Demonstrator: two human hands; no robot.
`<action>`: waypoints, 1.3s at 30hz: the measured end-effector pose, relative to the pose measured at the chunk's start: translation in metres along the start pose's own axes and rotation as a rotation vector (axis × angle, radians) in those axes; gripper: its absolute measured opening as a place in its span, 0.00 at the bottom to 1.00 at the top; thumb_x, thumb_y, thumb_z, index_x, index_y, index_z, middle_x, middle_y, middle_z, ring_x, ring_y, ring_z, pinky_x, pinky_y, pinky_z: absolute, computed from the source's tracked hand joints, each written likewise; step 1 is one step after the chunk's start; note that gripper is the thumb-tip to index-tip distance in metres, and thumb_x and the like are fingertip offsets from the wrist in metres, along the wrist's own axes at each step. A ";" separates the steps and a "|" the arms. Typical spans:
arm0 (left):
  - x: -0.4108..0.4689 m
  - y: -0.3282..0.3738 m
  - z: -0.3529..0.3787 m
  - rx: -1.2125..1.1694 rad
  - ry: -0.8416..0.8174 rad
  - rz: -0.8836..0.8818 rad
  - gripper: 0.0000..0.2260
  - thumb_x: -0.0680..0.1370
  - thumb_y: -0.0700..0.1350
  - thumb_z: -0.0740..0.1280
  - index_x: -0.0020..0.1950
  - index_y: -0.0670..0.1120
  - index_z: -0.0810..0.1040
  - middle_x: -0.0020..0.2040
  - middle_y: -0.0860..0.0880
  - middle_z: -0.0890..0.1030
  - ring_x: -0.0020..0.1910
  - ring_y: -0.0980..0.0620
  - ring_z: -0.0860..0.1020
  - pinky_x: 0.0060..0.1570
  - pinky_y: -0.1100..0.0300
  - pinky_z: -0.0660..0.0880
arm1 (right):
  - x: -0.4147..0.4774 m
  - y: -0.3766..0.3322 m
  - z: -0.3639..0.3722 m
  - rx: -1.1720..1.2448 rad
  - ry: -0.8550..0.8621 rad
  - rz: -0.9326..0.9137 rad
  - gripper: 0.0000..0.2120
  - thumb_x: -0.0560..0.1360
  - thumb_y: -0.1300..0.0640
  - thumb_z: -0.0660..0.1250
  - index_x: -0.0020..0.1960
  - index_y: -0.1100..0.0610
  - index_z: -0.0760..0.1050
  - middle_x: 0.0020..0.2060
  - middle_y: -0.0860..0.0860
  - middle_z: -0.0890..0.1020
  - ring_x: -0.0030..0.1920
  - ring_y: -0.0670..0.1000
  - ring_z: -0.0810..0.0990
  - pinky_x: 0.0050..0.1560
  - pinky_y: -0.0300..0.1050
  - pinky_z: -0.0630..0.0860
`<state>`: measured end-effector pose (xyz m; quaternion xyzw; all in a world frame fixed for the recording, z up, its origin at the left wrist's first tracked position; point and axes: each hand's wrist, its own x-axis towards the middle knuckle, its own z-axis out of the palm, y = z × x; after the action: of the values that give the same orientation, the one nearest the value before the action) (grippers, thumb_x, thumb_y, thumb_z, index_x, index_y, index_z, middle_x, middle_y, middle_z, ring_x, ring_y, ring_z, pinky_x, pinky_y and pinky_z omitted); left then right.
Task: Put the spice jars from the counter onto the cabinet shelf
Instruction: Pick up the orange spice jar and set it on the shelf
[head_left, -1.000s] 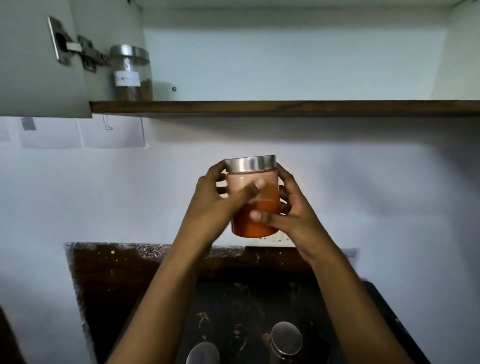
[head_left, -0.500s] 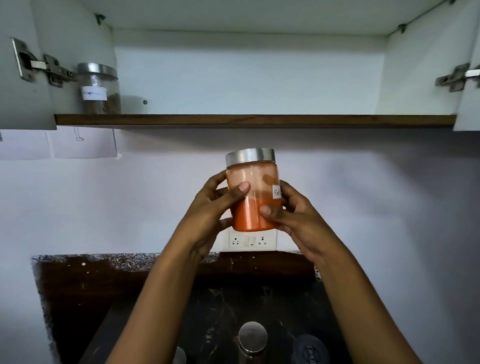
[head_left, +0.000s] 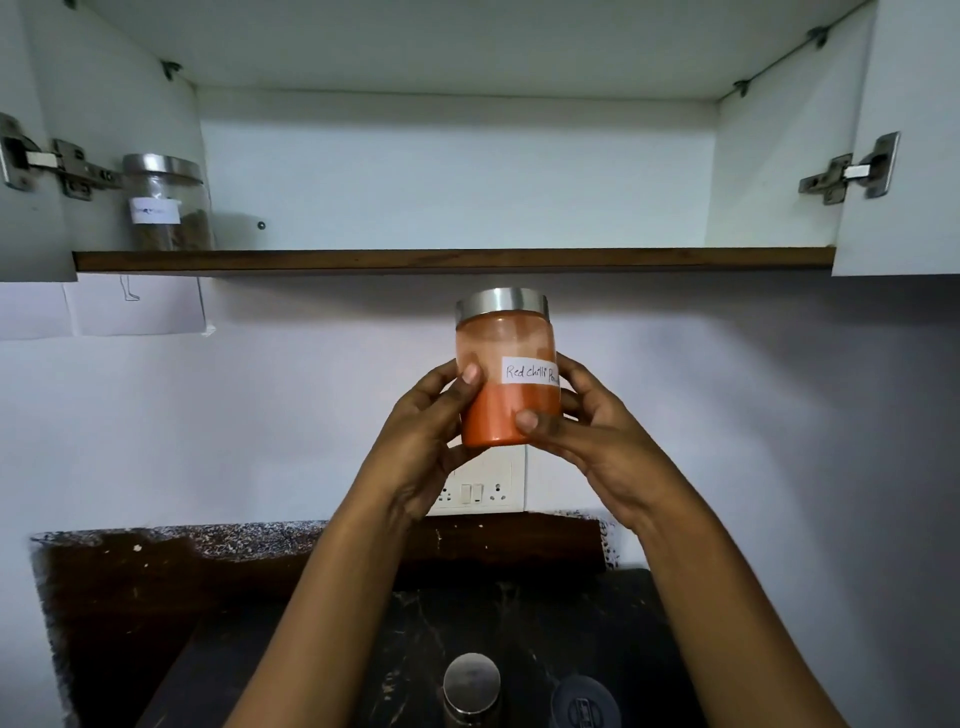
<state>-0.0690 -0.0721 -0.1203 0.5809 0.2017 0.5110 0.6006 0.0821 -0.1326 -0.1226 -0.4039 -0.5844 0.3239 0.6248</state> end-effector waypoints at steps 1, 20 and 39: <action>-0.001 0.000 0.003 0.037 0.039 0.027 0.25 0.67 0.55 0.69 0.62 0.47 0.76 0.56 0.47 0.82 0.54 0.48 0.81 0.45 0.55 0.80 | 0.000 0.000 0.001 -0.015 0.036 -0.020 0.39 0.58 0.50 0.74 0.67 0.43 0.65 0.53 0.44 0.78 0.54 0.46 0.79 0.51 0.40 0.78; -0.009 0.007 0.008 0.375 -0.014 0.247 0.30 0.67 0.57 0.73 0.68 0.54 0.72 0.59 0.52 0.81 0.59 0.51 0.79 0.61 0.51 0.75 | -0.008 -0.016 -0.009 -0.088 0.047 -0.104 0.35 0.61 0.48 0.72 0.67 0.41 0.66 0.58 0.40 0.78 0.59 0.42 0.77 0.50 0.32 0.77; 0.016 0.102 -0.053 0.485 0.185 0.485 0.30 0.62 0.51 0.79 0.64 0.49 0.78 0.54 0.51 0.84 0.55 0.53 0.81 0.56 0.57 0.76 | 0.077 -0.065 0.066 -0.153 -0.029 -0.282 0.28 0.65 0.58 0.76 0.62 0.49 0.71 0.54 0.43 0.81 0.53 0.41 0.81 0.51 0.34 0.78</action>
<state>-0.1451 -0.0525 -0.0356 0.6889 0.2271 0.6263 0.2856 0.0206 -0.0866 -0.0296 -0.3595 -0.6672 0.1933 0.6231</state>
